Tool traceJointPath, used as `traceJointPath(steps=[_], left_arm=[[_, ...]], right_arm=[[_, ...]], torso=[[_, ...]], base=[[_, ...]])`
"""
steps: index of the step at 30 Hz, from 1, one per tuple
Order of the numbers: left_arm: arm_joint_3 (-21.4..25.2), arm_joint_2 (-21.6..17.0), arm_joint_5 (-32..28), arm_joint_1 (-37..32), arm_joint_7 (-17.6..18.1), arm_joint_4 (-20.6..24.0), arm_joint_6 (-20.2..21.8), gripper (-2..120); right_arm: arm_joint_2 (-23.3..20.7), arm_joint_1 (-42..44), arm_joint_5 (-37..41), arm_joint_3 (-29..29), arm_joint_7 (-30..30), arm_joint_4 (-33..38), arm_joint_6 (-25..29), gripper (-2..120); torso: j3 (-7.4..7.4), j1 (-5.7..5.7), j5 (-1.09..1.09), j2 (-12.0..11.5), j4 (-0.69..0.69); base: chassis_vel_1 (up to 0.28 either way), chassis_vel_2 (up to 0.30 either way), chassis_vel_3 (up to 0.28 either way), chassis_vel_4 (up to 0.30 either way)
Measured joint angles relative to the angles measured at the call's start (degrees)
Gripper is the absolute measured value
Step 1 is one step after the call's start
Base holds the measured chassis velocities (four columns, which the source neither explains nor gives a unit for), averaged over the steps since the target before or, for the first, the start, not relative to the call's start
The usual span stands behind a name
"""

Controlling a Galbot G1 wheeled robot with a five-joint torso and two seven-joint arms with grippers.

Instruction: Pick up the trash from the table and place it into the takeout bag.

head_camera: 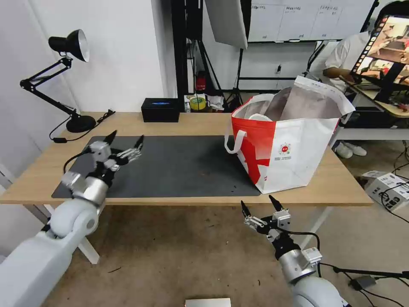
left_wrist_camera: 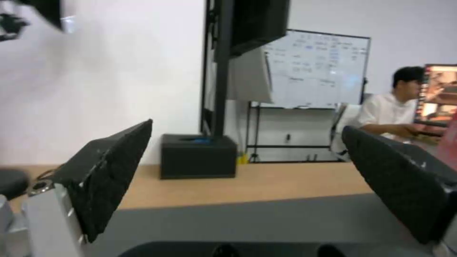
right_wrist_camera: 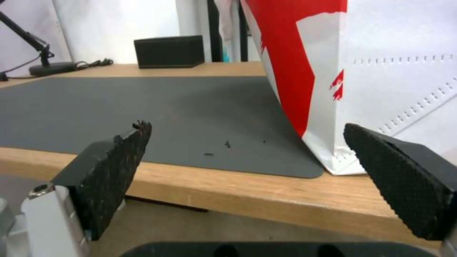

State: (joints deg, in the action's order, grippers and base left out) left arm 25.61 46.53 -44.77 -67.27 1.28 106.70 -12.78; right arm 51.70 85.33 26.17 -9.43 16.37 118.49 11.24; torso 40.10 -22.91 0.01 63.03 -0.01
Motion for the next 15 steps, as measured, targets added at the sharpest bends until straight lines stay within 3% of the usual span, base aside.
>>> traceJointPath(steps=[7,15], left_arm=[[6.6,3.2,5.1,-10.2,-1.3,-1.2,-4.2,100],[8.6,4.9,6.8,-15.4,-2.4,-3.2,-7.1,100]], right_arm=[[0.0,0.0,0.0,0.0,0.0,0.0,0.0,100],[0.0,0.0,0.0,0.0,0.0,0.0,0.0,100]], torso=[[0.0,0.0,-0.02,0.0,0.01],[0.0,0.0,-0.01,0.0,0.01]], base=[[0.0,0.0,0.0,0.0],[0.0,0.0,0.0,0.0]])
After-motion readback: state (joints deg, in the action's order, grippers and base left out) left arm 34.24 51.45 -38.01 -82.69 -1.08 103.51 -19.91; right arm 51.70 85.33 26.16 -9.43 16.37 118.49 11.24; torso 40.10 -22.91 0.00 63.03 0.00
